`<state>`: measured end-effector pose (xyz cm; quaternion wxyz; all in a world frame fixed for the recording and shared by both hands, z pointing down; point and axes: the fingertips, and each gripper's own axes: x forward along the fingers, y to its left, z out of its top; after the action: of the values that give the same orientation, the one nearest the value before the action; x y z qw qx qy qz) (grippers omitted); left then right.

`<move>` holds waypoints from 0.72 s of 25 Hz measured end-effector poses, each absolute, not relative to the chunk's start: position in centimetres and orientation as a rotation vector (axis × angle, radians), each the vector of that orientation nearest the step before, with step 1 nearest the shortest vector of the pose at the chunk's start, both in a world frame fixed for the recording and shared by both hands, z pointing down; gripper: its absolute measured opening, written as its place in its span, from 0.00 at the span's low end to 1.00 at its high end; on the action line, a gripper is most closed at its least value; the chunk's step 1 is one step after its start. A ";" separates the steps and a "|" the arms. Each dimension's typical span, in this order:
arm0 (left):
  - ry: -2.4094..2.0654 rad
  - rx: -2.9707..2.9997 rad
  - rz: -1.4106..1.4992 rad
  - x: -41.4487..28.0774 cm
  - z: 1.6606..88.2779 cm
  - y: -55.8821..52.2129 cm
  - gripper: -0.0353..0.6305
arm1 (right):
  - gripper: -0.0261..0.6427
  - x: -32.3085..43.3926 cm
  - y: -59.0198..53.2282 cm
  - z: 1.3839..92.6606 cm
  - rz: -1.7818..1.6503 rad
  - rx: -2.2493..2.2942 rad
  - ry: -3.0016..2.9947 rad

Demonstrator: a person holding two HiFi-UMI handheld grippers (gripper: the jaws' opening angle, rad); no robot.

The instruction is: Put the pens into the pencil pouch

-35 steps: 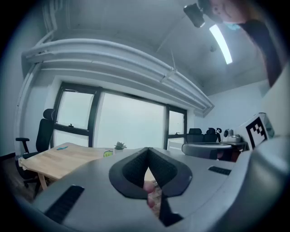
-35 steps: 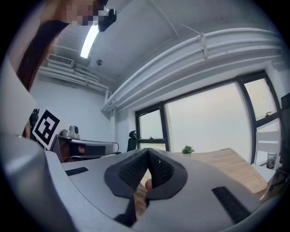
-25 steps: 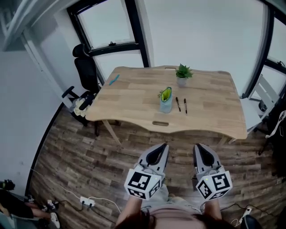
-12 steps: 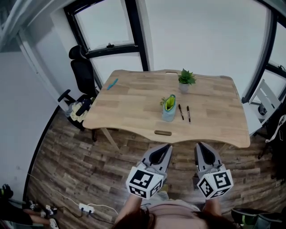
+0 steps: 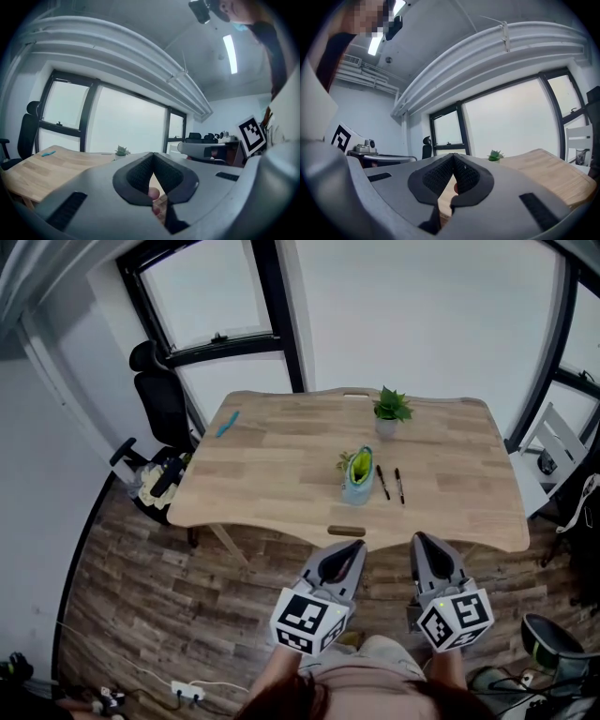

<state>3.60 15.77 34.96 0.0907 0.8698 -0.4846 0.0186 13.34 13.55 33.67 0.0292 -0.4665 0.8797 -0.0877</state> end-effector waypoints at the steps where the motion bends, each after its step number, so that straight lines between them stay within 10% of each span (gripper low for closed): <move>1: -1.436 2.585 0.051 3.4 35.0 15.5 0.05 | 0.04 13.1 13.3 33.7 -0.276 -1.441 2.712; 18: -1.410 2.562 0.048 2.9 36.4 8.0 0.05 | 0.04 13.0 5.5 35.9 -0.312 -1.493 2.752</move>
<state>2.87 8.03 36.42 0.1080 0.8708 -0.4793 0.0164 13.03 5.52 35.91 -0.0025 -0.4744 0.8747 -0.0992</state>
